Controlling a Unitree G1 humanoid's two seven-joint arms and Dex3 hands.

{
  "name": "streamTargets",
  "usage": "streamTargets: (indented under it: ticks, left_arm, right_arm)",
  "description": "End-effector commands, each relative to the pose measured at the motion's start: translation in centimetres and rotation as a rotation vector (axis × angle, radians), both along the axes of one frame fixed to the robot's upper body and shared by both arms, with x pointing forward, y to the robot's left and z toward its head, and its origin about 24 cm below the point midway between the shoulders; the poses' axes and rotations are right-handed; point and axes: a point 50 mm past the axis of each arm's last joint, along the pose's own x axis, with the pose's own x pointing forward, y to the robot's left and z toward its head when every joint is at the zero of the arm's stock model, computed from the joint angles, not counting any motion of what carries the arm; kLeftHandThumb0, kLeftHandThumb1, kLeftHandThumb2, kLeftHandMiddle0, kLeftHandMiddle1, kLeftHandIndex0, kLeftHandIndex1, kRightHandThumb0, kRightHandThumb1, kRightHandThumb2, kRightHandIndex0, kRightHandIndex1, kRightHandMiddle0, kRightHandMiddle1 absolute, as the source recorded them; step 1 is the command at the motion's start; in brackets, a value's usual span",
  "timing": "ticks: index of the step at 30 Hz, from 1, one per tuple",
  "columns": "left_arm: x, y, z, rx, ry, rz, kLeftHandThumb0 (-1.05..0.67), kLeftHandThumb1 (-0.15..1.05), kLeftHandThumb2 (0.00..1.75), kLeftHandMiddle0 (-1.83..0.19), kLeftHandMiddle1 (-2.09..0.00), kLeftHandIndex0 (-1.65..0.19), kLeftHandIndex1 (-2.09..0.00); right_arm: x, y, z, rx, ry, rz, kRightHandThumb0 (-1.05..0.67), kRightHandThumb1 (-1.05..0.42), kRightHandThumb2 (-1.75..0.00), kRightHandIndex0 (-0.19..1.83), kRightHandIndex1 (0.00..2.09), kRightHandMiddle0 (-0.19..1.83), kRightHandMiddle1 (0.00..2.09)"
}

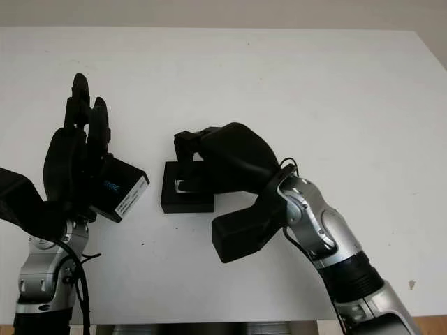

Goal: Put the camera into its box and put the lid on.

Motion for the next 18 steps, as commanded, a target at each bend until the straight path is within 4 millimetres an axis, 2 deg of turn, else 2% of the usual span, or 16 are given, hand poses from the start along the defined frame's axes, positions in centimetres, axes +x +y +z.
streamTargets:
  ticks: [1,12,18]
  left_arm:
    - [0.01,0.06,0.31,0.001,-0.018,-0.004,-0.8,1.05,0.49,0.19,0.0,0.19,0.0]
    - [-0.03,0.09,0.19,0.006,-0.017,-0.009,-0.81,1.05,0.49,0.19,0.0,0.19,0.0]
    - [-0.04,0.02,0.09,-0.007,-0.018,-0.001,-0.81,1.05,0.47,0.19,0.0,0.19,0.0]
  right_arm:
    - [-0.14,-0.09,0.93,0.057,0.003,0.0,-0.41,-1.05,-0.17,0.51,0.21,0.33,1.88]
    - [0.16,-0.54,1.83,0.115,0.006,-0.043,-0.4,-1.05,-0.13,0.51,0.23,0.4,1.92]
    - [0.25,-0.69,1.84,0.087,-0.024,-0.044,-0.44,-1.05,-0.09,0.5,0.25,0.42,1.84]
